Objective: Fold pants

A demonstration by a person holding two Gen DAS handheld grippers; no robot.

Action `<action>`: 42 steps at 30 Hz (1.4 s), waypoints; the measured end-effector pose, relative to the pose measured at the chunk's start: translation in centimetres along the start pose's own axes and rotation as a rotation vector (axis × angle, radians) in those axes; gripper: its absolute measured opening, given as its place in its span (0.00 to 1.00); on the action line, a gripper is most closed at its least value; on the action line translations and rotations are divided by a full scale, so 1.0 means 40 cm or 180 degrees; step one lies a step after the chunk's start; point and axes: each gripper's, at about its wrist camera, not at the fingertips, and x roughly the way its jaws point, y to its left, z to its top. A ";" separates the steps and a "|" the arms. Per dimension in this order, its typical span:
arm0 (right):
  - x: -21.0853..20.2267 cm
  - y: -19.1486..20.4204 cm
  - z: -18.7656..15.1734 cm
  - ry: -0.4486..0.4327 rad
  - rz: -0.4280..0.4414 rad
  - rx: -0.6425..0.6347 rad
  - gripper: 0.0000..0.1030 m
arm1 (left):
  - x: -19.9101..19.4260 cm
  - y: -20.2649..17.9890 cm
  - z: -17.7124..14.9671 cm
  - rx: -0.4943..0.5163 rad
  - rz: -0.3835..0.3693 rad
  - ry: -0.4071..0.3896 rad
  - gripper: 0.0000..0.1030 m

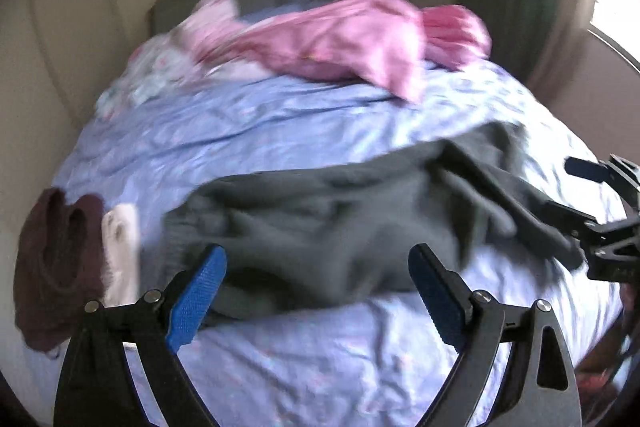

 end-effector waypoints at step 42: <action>0.118 -0.267 -0.461 0.0856 -0.1316 -0.0398 0.31 | 0.200 -0.427 -0.209 0.0508 -0.0490 0.0386 0.90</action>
